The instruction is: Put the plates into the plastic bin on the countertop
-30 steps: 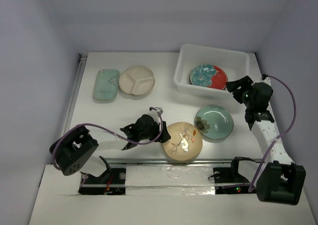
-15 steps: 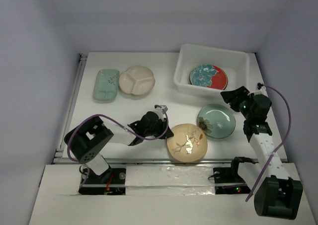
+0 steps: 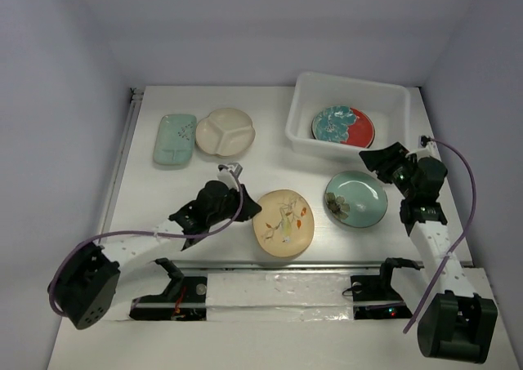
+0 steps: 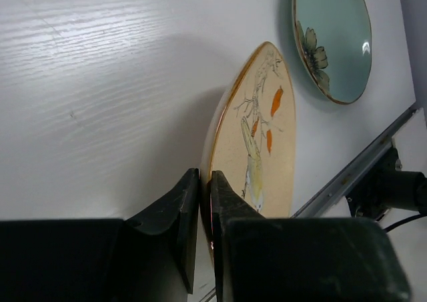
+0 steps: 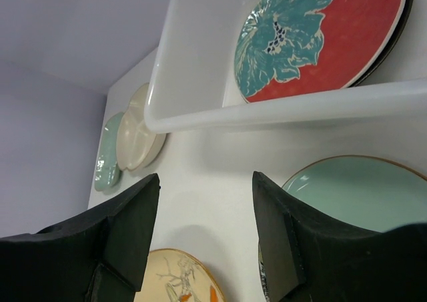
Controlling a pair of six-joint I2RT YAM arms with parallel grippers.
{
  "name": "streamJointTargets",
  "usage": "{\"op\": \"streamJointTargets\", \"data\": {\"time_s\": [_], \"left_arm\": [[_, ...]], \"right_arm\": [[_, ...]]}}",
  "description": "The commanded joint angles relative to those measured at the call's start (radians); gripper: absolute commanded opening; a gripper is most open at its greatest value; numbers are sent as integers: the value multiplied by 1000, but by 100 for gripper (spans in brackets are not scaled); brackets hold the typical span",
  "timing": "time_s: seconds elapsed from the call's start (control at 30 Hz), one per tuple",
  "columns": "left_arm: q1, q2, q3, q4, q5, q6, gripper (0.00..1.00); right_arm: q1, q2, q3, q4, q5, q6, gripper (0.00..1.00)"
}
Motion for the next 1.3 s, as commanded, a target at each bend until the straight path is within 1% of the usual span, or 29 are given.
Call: {"op": "streamJointTargets", "data": {"time_s": [0.0, 0.2, 0.37, 0.47, 0.53, 0.7, 0.83, 0.93, 0.97, 1.0, 1.03, 1.07, 1.1, 1.13, 1.17, 1.23, 1.27], "left_arm": [[41, -77, -5, 10, 57, -28, 0], [62, -123, -3, 60, 127, -88, 0], [113, -181, 0, 117, 167, -151, 0], [124, -201, 10, 184, 198, -203, 0], [133, -198, 27, 223, 216, -228, 0], [142, -170, 110, 255, 238, -236, 0], [163, -141, 159, 304, 261, -259, 0], [176, -89, 236, 350, 292, -274, 0], [176, -50, 295, 353, 295, -265, 0], [176, -28, 328, 355, 298, -259, 0], [176, -6, 358, 353, 301, -253, 0], [186, 41, 422, 349, 302, -246, 0], [186, 67, 452, 355, 313, -243, 0], [186, 90, 479, 356, 315, -242, 0], [196, 141, 539, 358, 313, -239, 0], [196, 193, 608, 330, 277, -202, 0], [206, 252, 683, 315, 258, -188, 0]], "right_arm": [[6, 11, -10, 75, -51, 1, 63], [6, -27, -11, 60, -42, -4, 63], [6, -46, -11, 53, -40, -4, 63], [6, -61, -14, 53, -28, -7, 64], [6, -59, -14, 49, -28, -8, 64], [6, -65, -11, 42, -25, -7, 65], [6, -128, -4, -10, 48, -13, 67], [6, -216, -10, -41, 121, -22, 67], [6, -236, -11, -65, 169, -22, 66], [6, -275, -10, -82, 194, -24, 62], [6, -295, -10, -98, 222, -24, 57], [6, -317, -8, -122, 268, -24, 56], [6, -350, -8, -133, 286, -24, 55], [6, -357, -8, -142, 303, -25, 55], [6, -355, -4, -162, 323, -28, 55], [6, -330, 1, -161, 313, -31, 55], [6, -319, 2, -152, 287, -30, 56]]}}
